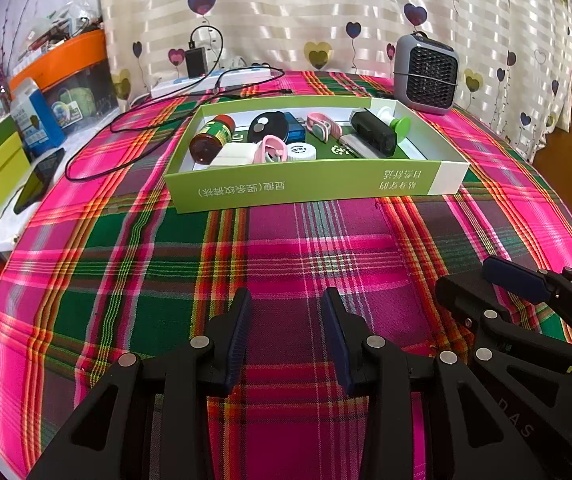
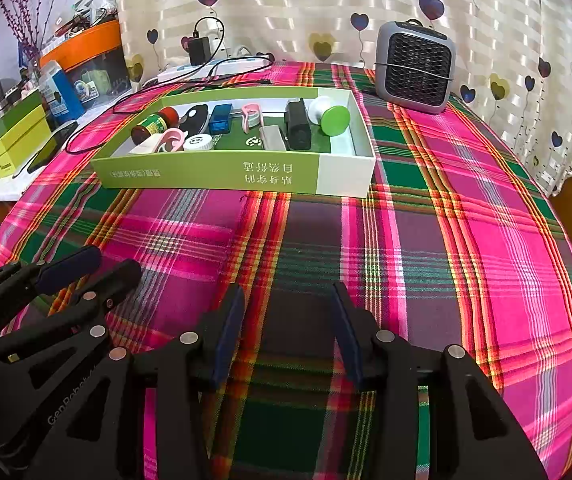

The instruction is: Organize rigid objects

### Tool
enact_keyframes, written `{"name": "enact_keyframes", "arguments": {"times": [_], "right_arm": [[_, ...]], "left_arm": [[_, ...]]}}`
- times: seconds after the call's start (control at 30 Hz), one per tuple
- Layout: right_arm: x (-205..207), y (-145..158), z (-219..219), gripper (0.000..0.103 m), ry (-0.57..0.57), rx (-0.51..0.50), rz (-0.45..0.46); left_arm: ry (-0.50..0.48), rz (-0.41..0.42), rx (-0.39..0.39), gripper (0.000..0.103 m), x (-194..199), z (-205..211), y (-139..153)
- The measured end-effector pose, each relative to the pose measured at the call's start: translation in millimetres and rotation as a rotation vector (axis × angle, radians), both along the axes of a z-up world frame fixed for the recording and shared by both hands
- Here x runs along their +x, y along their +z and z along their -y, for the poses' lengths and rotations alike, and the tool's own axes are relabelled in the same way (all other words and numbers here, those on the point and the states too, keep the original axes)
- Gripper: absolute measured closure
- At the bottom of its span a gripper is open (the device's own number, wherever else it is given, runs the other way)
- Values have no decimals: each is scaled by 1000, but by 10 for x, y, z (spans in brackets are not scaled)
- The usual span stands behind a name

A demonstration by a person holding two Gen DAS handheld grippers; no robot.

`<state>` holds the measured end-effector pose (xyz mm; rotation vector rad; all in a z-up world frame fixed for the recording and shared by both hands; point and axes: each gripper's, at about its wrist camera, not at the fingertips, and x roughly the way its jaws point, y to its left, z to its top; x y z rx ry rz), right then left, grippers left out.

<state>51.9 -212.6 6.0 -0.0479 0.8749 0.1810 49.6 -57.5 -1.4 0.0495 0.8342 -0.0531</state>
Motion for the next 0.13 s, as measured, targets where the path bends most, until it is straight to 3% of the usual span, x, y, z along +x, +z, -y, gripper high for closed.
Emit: {"name": "enact_keyframes", "arguments": {"times": [0.13], "right_arm": [[0,0,2,58,0,0,0]], "left_arm": [[0,0,0,68,0,-2,0]]}}
